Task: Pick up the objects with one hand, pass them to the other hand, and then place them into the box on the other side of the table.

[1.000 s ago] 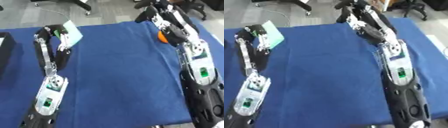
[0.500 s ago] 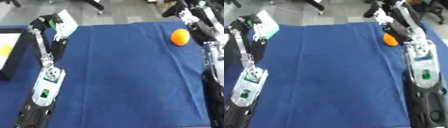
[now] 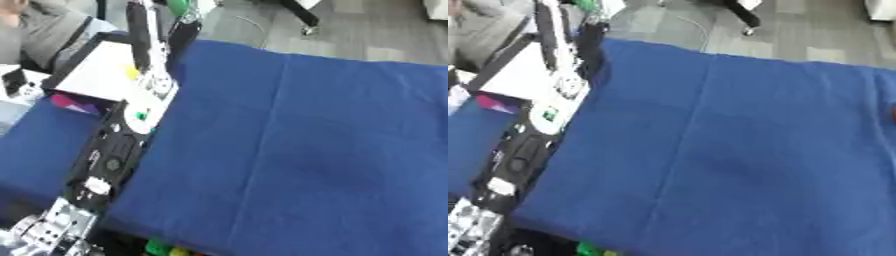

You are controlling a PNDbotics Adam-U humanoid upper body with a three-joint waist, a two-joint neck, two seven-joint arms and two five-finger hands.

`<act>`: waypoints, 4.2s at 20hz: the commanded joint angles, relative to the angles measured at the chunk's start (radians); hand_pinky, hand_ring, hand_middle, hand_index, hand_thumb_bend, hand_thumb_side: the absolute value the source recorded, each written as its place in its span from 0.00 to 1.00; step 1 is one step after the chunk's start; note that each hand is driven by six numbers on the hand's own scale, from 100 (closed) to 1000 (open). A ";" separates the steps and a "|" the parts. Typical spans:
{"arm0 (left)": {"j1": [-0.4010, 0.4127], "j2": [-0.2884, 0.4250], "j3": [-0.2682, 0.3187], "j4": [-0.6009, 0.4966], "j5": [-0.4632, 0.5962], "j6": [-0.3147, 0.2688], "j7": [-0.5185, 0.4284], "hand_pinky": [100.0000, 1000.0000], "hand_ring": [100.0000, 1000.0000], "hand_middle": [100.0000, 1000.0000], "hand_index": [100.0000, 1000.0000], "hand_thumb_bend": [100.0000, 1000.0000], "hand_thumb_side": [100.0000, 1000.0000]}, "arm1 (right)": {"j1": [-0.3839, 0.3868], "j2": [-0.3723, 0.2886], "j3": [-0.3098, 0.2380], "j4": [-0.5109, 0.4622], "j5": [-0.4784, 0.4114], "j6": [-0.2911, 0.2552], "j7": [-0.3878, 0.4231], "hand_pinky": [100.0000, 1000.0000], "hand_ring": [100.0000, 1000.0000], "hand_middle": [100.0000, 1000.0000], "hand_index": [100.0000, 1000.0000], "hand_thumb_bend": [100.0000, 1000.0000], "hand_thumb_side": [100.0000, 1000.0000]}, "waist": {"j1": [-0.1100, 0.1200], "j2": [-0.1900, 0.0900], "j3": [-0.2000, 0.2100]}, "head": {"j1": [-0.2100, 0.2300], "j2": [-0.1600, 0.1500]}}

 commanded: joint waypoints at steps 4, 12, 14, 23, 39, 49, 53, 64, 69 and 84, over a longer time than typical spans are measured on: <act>-0.056 0.129 0.051 0.150 -0.009 0.049 0.021 0.52 0.38 0.27 0.45 0.00 0.44 | -0.002 -0.026 -0.009 -0.014 0.002 0.002 -0.004 0.64 0.56 0.70 0.85 0.00 0.54 | 0.012 -0.030 -0.013 | 0.058 -0.002; -0.113 0.246 0.076 0.411 -0.003 0.133 0.041 0.52 0.38 0.26 0.45 0.00 0.36 | 0.003 -0.028 -0.009 -0.010 0.000 0.002 0.000 0.64 0.56 0.70 0.85 0.00 0.54 | 0.016 -0.028 -0.034 | 0.054 -0.002; -0.122 0.267 0.081 0.470 0.017 0.154 0.058 0.52 0.38 0.26 0.44 0.00 0.34 | 0.005 -0.028 -0.008 -0.010 0.000 0.003 0.001 0.64 0.56 0.70 0.85 0.00 0.54 | 0.018 -0.027 -0.038 | 0.048 -0.002; -0.152 0.330 0.063 0.689 0.005 0.240 0.082 0.51 0.38 0.26 0.45 0.00 0.20 | 0.005 -0.030 -0.005 -0.006 0.000 0.003 0.004 0.64 0.56 0.70 0.85 0.00 0.54 | 0.021 -0.027 -0.055 | 0.033 -0.002; -0.182 0.366 0.038 0.818 -0.222 0.451 -0.387 0.87 0.85 0.83 0.93 0.72 0.42 | 0.013 -0.030 -0.003 -0.005 -0.009 0.003 0.018 0.65 0.57 0.70 0.85 0.00 0.54 | 0.026 -0.028 -0.070 | 0.031 -0.002; -0.147 0.331 0.083 0.450 -0.156 0.368 -0.357 0.85 0.82 0.73 0.86 0.49 0.33 | 0.014 -0.036 -0.013 0.000 -0.006 0.001 0.013 0.65 0.57 0.71 0.86 0.00 0.54 | 0.018 -0.025 -0.057 | -0.024 -0.002; -0.116 0.283 0.058 0.185 -0.046 0.254 -0.387 0.83 0.79 0.70 0.84 0.31 0.33 | 0.008 -0.047 -0.025 0.020 0.016 -0.007 0.001 0.66 0.58 0.70 0.86 0.00 0.53 | 0.009 -0.023 -0.049 | -0.125 -0.002; -0.036 0.030 -0.108 -0.278 0.231 0.048 -0.605 0.80 0.72 0.58 0.78 0.15 0.45 | -0.134 -0.216 -0.055 0.381 0.230 -0.103 -0.103 0.70 0.70 0.80 0.89 0.00 0.28 | -0.028 -0.028 -0.013 | -0.575 -0.002; 0.022 -0.118 -0.187 -0.336 0.271 0.013 -0.698 0.80 0.71 0.57 0.76 0.12 0.50 | -0.221 -0.290 -0.054 0.635 0.388 -0.171 -0.192 0.72 0.77 0.84 0.91 0.00 0.17 | -0.028 -0.028 0.002 | -0.642 -0.002; 0.082 -0.298 -0.281 -0.349 0.313 -0.031 -0.800 0.80 0.70 0.55 0.73 0.05 0.60 | -0.468 -0.202 -0.109 1.164 0.771 -0.109 -0.354 0.76 0.85 0.89 0.95 0.00 0.41 | 0.001 0.000 0.053 | -0.700 -0.002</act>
